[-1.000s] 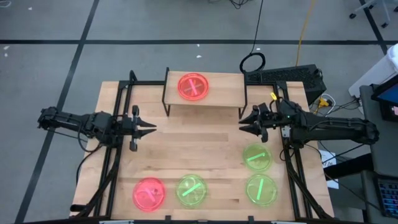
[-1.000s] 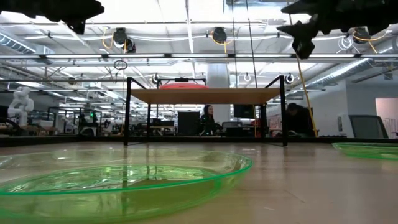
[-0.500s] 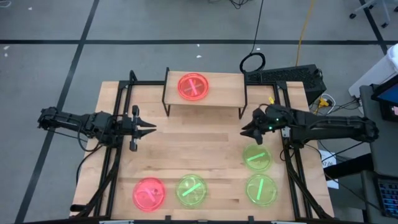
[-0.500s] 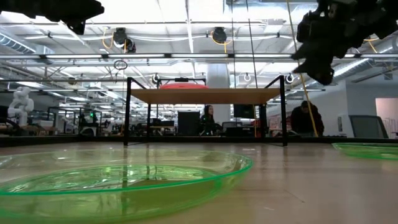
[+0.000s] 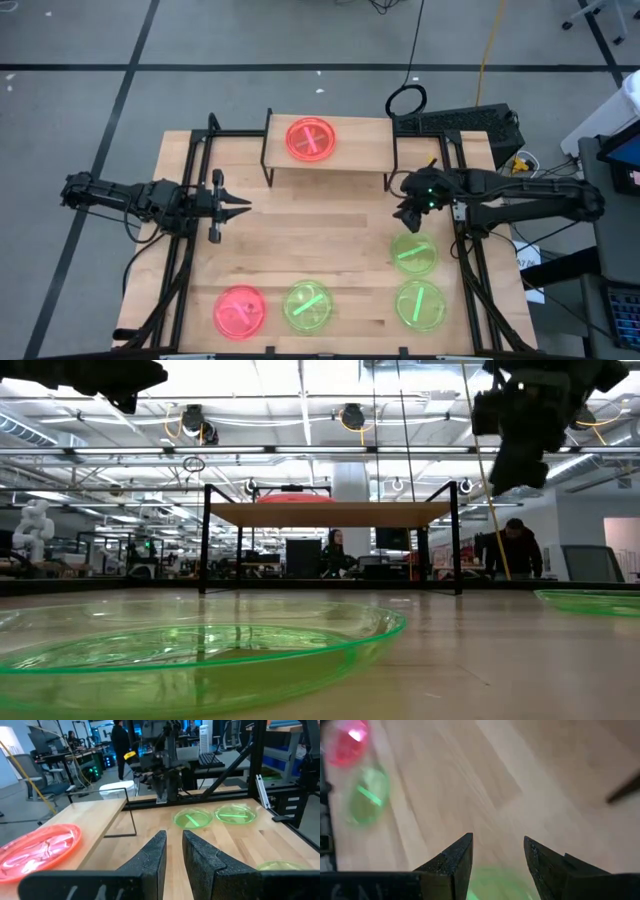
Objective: Place and stack plates onto a shelf
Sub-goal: Put the top right green plate on the shelf
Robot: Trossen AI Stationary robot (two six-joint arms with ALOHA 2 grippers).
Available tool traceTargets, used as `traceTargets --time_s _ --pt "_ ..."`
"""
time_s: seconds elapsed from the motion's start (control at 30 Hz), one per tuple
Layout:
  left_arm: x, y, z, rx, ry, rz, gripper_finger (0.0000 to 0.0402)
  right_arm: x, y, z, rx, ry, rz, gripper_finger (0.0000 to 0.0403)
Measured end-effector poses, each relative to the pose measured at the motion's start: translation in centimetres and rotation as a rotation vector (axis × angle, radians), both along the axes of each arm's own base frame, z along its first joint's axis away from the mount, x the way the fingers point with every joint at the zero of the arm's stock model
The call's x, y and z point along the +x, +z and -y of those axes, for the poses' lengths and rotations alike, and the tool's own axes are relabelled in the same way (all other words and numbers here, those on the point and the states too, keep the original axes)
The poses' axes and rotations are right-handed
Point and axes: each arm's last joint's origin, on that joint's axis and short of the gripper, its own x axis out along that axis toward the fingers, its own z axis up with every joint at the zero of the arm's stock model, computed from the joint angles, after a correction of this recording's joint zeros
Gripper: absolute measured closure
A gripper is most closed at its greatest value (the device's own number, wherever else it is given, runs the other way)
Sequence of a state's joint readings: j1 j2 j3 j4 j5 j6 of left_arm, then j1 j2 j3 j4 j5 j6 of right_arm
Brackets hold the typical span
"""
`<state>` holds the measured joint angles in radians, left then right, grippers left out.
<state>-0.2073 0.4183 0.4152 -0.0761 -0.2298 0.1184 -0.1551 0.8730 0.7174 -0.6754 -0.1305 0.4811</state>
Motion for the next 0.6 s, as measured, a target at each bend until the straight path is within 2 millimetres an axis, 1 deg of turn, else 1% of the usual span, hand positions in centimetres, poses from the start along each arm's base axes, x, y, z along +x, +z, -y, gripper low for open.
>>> traceTargets --time_s 0.23,0.33,0.6 --pt "0.0 0.0 0.0 0.015 -0.001 0.000 0.0332 -1.3 -1.5 -0.2 0.070 -0.045 -0.242 0.0243" --pt "0.0 0.0 0.0 0.017 -0.001 0.000 0.0332 -1.8 -1.8 -0.3 0.083 -0.054 -0.311 0.0243" --pt "0.0 0.0 0.0 0.010 -0.001 -0.001 0.0332 -2.1 -1.9 -0.4 0.106 -0.067 -0.347 0.0243"
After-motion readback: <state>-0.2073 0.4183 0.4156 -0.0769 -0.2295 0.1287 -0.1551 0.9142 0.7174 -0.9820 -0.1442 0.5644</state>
